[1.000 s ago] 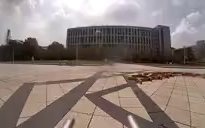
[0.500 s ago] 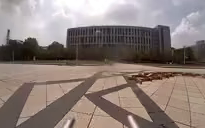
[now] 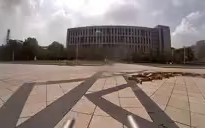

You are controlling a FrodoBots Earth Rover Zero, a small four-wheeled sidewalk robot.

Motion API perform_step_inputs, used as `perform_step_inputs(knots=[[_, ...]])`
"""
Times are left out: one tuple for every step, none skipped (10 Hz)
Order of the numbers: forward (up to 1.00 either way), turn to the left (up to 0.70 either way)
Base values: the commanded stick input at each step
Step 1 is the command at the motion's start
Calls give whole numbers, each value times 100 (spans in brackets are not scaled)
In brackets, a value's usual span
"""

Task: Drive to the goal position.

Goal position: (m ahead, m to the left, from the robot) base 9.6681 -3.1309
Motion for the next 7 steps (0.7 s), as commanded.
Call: perform_step_inputs(knots=[[5, 0], [5, 0], [5, 0], [5, 0], [5, 0], [5, 0], [5, 0]])
